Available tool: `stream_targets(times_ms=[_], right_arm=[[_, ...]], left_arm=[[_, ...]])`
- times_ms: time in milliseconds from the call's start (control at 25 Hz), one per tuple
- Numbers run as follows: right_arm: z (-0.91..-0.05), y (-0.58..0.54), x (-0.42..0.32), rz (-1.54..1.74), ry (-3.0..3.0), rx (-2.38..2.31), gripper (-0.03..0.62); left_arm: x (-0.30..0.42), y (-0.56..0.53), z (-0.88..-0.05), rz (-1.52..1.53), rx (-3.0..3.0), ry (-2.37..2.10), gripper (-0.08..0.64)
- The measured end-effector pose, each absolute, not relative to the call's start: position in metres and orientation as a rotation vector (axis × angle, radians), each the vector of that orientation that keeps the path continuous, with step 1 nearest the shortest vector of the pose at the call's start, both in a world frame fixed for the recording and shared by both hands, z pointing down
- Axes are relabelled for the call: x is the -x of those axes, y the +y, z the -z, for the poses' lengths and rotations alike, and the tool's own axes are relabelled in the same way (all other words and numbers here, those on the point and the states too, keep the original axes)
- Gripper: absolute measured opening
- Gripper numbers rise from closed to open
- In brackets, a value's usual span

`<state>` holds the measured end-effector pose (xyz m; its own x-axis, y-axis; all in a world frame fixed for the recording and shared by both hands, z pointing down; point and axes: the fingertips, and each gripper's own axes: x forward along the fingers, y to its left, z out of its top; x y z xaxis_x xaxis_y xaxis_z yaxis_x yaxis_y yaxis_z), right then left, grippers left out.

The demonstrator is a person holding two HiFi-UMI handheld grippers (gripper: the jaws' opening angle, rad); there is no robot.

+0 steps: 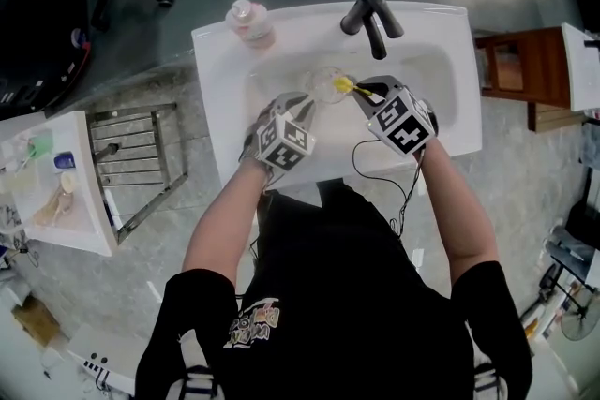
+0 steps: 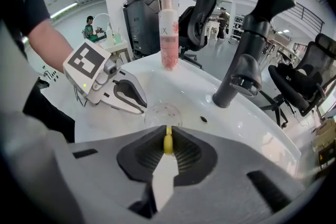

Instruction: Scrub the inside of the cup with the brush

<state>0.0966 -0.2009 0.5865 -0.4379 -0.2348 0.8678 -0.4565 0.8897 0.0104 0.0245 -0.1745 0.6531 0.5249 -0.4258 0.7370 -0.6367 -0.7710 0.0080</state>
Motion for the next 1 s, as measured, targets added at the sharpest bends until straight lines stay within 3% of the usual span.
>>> stream_targets(times_ms=[1000], right_arm=[[-0.595, -0.193, -0.052, -0.549, -2.221, -0.514, 0.037]], left_arm=[[-0.025, -0.174, -0.651, -1.08, -2.503, -0.879, 0.051]])
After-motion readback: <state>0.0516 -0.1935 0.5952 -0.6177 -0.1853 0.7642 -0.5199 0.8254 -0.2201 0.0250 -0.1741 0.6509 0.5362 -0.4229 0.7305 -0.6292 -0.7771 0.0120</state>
